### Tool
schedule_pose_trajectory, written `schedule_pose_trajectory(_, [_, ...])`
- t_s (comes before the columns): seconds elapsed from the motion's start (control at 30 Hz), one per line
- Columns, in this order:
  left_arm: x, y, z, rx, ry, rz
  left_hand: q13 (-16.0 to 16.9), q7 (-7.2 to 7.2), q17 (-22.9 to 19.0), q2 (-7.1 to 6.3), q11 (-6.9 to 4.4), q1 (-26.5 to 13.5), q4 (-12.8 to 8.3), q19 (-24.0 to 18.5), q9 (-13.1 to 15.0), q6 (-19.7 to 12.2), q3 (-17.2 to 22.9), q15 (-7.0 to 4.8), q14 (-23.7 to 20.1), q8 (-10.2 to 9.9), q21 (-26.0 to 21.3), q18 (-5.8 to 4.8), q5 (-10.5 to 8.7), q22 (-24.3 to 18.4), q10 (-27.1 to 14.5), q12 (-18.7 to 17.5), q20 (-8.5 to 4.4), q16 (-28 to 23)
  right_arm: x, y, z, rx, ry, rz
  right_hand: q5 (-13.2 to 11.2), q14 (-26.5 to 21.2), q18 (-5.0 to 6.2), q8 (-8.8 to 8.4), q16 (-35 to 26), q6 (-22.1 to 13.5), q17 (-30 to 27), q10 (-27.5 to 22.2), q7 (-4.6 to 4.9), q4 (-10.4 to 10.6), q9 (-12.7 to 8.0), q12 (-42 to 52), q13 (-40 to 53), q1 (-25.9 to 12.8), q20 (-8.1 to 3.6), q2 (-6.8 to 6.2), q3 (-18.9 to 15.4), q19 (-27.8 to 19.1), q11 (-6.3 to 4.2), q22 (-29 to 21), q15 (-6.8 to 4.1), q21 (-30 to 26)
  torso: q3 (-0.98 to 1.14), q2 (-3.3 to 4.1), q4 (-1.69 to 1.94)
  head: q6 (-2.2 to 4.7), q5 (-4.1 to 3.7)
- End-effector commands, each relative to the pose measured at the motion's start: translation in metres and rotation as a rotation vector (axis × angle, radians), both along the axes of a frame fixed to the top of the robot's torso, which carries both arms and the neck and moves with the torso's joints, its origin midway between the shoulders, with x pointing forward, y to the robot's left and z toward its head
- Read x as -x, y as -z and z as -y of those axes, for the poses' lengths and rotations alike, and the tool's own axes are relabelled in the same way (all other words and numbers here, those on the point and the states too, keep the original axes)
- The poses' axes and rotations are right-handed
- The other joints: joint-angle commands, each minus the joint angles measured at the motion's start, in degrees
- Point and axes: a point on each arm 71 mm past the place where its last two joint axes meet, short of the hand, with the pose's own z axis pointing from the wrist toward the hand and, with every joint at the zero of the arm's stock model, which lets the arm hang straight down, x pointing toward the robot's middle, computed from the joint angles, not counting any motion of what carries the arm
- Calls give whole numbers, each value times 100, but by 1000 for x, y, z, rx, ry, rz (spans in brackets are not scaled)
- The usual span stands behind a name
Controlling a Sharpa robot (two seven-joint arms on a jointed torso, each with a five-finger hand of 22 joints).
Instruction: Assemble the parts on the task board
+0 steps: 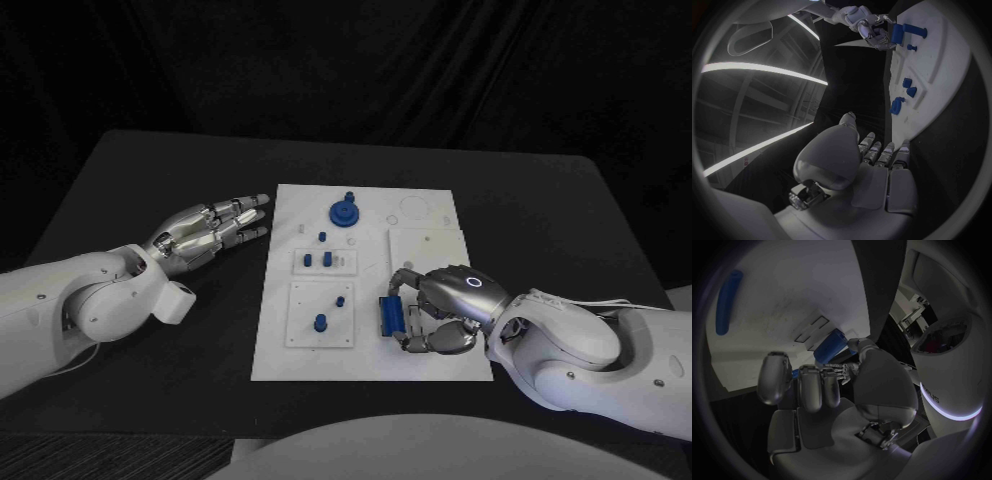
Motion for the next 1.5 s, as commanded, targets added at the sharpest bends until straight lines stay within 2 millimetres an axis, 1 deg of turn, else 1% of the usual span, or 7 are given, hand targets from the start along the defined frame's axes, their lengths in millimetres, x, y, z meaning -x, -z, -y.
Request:
schedule_pose_trajectory(0.03, [1,0,2,17,11,-2,7,50,5,-6,36,43,9,37,4,-6,27,14,28,15,36,-23,4,5,5,7,5,28,1,5,1,52,22,-34,-139,420,2,-71,-36,-66,642,616,28,96,-81,15,1505,-72,-9,11,150,-41,20,974,17,-84,-1,4,1,-1,4])
schedule_pose_trajectory(0.33, [1,0,2,16,13,-4,10,53,6,-6,48,41,11,39,5,-1,25,18,31,17,37,-27,4,6,11,9,6,30,0,6,3,59,44,-37,-547,402,18,-223,-75,-205,577,616,78,94,-289,15,1505,-60,25,42,164,-77,64,950,54,-171,2,4,-3,-1,5])
schedule_pose_trajectory(0.53, [1,0,2,16,14,-5,10,55,7,-7,53,41,10,42,5,0,25,20,32,17,40,-29,4,8,12,9,6,31,0,7,3,68,47,-43,-2387,398,23,-459,-85,-377,559,616,155,101,-734,15,1505,3,83,97,-397,-86,136,944,117,-199,5,1,-2,-1,6])
schedule_pose_trajectory(0.6, [1,0,2,16,14,-6,10,55,7,-7,53,41,10,42,5,0,25,20,32,17,40,-29,4,8,12,9,6,31,0,7,3,70,47,-41,-3448,395,25,-644,-90,-588,550,616,188,122,-936,15,1505,129,100,-50,-844,-92,163,941,139,-213,4,0,-1,-1,9])
schedule_pose_trajectory(0.73, [1,1,2,15,15,-7,10,55,7,-7,53,41,10,42,5,0,25,20,32,17,40,-29,4,8,12,9,6,31,0,6,2,72,45,-27,-3899,386,33,-887,-104,-922,523,616,210,145,-1173,15,1505,276,119,-439,-1257,-111,184,930,156,-257,2,1,-1,-1,21])
schedule_pose_trajectory(1.1, [1,1,2,14,17,-11,19,70,7,-5,75,42,9,45,7,14,26,27,34,22,42,-36,7,9,36,18,7,34,-1,4,3,52,51,-3,-4489,388,35,-970,-97,-1053,534,616,218,153,-1338,15,1505,314,116,-684,-1470,-118,188,926,156,-269,1,2,-2,-1,25])
schedule_pose_trajectory(1.5, [1,2,3,13,19,-14,25,78,8,-4,91,43,8,47,8,20,26,29,35,25,44,-41,8,9,55,25,6,35,-2,0,2,4,40,34,-3373,403,29,-853,-74,-863,574,616,206,130,-1496,15,1505,351,129,39,-890,-88,182,940,157,-222,1,1,-1,-1,25])
